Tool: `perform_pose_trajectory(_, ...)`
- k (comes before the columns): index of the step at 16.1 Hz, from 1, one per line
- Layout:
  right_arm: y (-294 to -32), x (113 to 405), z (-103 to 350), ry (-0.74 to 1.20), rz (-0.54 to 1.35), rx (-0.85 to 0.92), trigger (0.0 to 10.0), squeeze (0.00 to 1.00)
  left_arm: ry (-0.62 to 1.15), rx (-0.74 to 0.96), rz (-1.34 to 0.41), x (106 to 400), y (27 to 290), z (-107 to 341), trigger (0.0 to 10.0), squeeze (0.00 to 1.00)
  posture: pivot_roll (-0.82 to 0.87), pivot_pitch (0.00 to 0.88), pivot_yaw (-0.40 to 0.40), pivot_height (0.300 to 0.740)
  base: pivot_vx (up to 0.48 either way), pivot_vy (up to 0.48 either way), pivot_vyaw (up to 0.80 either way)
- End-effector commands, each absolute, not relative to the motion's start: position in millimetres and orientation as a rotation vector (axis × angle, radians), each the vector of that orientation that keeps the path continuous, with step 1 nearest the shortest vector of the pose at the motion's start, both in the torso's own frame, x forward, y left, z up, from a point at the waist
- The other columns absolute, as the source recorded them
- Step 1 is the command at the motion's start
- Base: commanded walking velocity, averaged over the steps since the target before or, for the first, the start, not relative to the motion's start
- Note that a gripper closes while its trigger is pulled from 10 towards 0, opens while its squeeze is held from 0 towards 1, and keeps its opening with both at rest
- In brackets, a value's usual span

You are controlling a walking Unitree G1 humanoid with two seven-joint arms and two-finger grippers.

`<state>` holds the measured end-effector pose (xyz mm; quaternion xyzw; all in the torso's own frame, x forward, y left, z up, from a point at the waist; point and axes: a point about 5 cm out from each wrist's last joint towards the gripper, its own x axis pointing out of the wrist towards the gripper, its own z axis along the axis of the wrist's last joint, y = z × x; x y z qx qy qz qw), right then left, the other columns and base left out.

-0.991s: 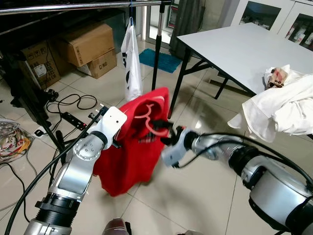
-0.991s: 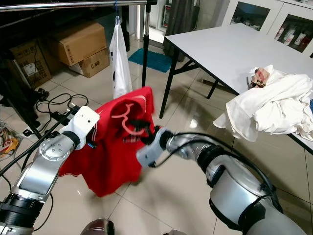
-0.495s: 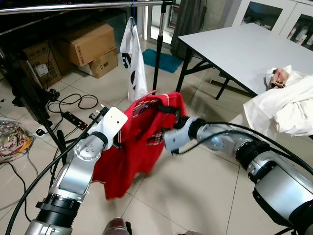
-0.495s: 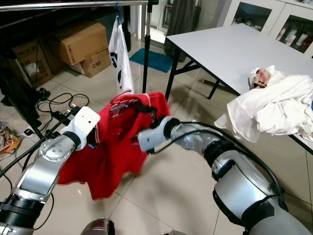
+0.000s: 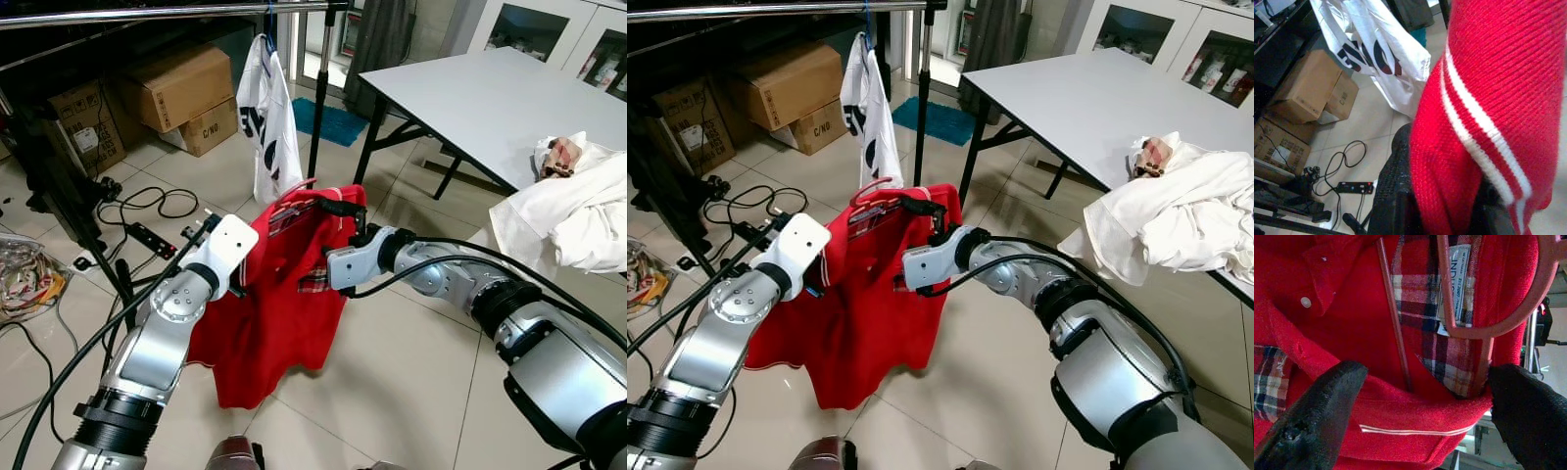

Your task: Hang hanger

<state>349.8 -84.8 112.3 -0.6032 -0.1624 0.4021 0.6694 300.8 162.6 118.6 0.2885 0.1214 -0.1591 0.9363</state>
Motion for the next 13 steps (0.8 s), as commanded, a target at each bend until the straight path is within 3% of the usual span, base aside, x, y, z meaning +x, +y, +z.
perform_pose_trajectory(1,-89,353,116,-0.355,0.888,-1.358,10.0,0.0,0.19,0.59,-0.338,301,157,128,0.0,0.0,0.1,0.0,-0.035,0.74,0.0,0.0,0.0)
perform_pose_trajectory(11,-91,355,116,-0.315,0.862,-1.317,10.0,0.0,0.19,0.581,-0.334,300,157,128,0.0,0.0,0.1,0.0,-0.035,0.74,0.0,0.0,0.0)
perform_pose_trajectory(12,-128,377,152,-0.241,0.397,-0.595,10.0,0.0,0.12,0.294,-0.255,302,170,137,0.0,0.0,0.11,0.009,-0.023,0.74,0.0,0.0,0.0)
perform_pose_trajectory(13,-144,380,159,-0.228,0.275,-0.363,10.0,0.0,0.099,0.215,-0.231,302,174,139,0.0,0.0,0.11,0.008,-0.023,0.74,0.0,0.0,0.0)
